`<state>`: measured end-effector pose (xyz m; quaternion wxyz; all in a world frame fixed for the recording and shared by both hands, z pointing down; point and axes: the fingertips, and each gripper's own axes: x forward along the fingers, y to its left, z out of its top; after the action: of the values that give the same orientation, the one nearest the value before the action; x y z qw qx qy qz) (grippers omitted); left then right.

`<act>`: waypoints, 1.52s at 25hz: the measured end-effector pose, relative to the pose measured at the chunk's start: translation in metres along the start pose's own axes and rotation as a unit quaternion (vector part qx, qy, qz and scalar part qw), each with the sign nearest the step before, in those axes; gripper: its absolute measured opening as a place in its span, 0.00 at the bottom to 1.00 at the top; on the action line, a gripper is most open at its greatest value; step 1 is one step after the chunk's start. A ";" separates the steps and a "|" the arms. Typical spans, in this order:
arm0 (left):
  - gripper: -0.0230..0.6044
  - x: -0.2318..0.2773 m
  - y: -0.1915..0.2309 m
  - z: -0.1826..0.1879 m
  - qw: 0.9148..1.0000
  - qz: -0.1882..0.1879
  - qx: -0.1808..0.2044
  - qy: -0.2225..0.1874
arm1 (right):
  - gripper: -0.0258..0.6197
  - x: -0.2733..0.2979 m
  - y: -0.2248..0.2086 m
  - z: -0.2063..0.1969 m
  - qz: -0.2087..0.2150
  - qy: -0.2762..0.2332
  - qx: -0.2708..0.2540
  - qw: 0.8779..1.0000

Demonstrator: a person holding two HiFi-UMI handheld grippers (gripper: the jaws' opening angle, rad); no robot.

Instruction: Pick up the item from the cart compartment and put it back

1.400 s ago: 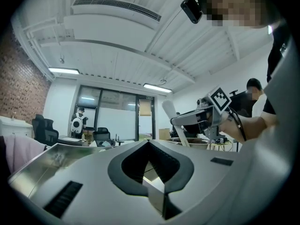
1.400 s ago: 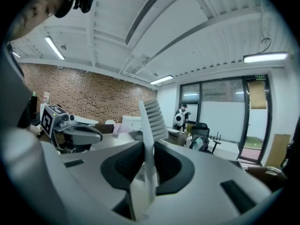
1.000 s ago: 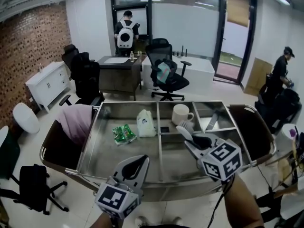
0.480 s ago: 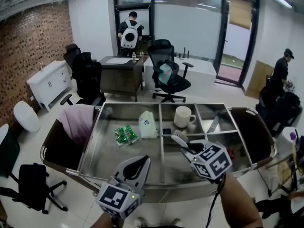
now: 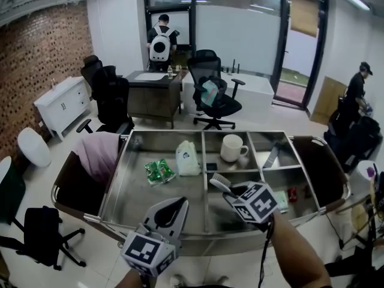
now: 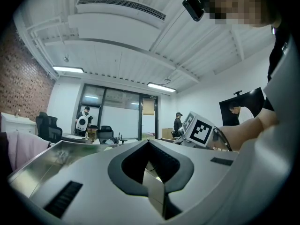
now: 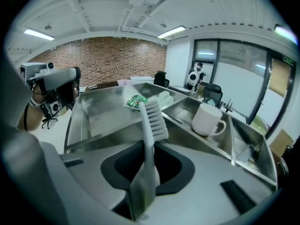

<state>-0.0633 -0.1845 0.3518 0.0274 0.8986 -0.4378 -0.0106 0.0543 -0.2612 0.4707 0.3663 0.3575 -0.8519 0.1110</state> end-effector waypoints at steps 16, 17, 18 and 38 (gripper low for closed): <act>0.04 0.007 0.001 -0.005 1.000 -0.002 0.000 0.008 | 0.32 0.010 -0.013 -0.002 -0.015 -0.017 0.020 1.000; 0.04 0.008 0.001 -0.005 1.000 -0.003 0.001 0.009 | 0.32 0.007 -0.013 0.000 -0.016 -0.022 0.021 0.999; 0.04 0.009 0.000 -0.006 1.000 -0.004 0.001 0.009 | 0.32 0.005 -0.012 0.002 -0.016 -0.027 0.023 0.999; 0.04 0.009 -0.024 0.007 1.000 -0.018 0.005 0.012 | 0.25 -0.130 0.003 0.049 -0.042 -0.272 0.092 0.957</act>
<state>-0.0391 -0.1771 0.3435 0.0277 0.9065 -0.4213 0.0023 0.0873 -0.2124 0.3446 0.0902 0.4417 -0.8897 0.0723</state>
